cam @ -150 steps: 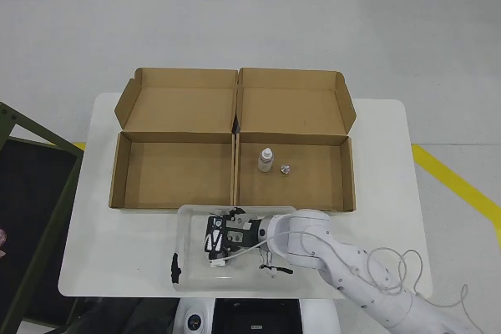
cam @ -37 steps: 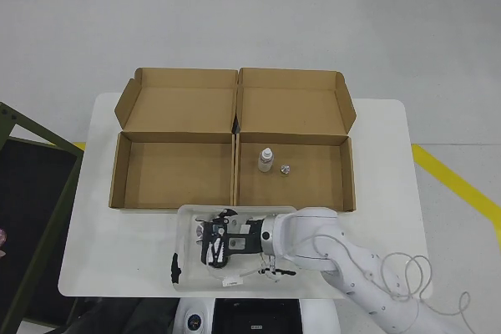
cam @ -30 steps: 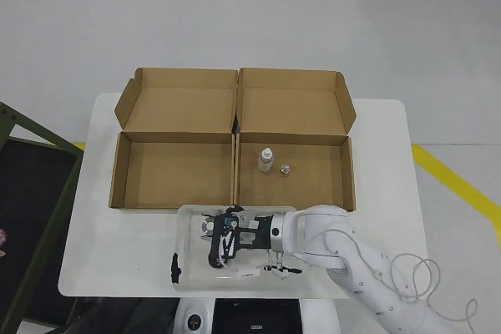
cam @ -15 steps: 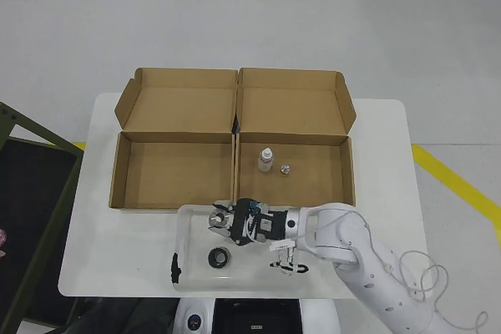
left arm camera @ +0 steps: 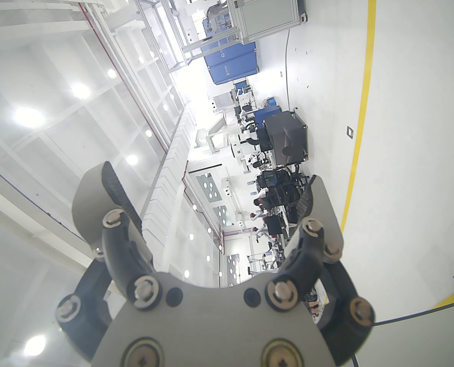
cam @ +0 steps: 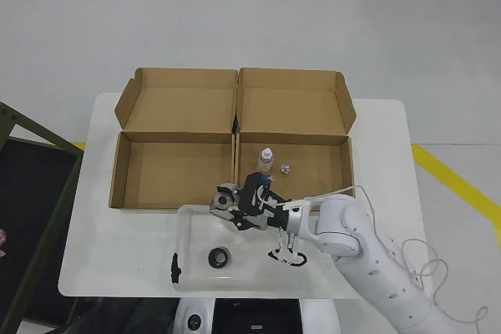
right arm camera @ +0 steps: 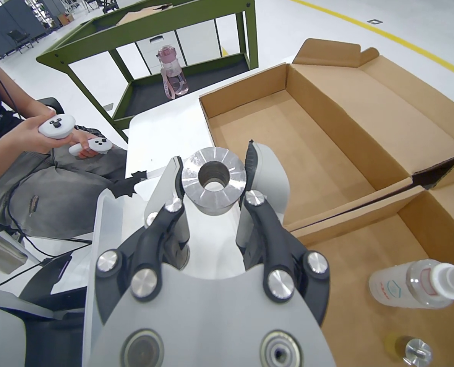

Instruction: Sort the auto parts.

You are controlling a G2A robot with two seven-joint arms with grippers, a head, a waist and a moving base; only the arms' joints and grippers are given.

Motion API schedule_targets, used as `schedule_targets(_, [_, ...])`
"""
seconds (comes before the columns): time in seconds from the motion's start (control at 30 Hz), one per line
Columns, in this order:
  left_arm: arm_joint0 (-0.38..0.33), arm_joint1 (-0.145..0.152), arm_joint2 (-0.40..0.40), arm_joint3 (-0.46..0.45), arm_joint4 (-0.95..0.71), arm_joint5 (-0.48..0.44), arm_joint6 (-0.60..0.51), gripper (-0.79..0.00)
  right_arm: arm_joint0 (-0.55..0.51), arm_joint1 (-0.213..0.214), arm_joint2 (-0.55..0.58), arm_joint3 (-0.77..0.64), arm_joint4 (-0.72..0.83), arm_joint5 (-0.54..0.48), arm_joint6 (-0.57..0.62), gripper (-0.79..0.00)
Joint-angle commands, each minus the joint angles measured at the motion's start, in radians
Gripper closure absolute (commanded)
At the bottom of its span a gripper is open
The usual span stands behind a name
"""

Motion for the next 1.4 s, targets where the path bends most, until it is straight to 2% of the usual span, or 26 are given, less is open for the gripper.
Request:
schedule_targets(0.0, [0.0,0.0,0.0,0.0,0.0,0.0,0.0,-0.785,0.01,-0.002,-0.004,0.009,0.012,0.004,-0.003,0.0])
schedule_targets(0.33, [0.0,0.0,0.0,0.0,0.0,0.0,0.0,-0.785,0.076,-0.02,-0.039,0.069,0.023,0.041,-0.029,0.0])
schedule_targets(0.77, [0.0,0.0,0.0,0.0,0.0,0.0,0.0,-0.785,0.183,-0.055,-0.12,0.177,-0.087,0.13,-0.04,0.0])
schedule_targets(1.37, [0.0,0.0,0.0,0.0,0.0,0.0,0.0,-0.785,0.355,-0.124,-0.235,0.356,-0.198,0.206,-0.01,0.0])
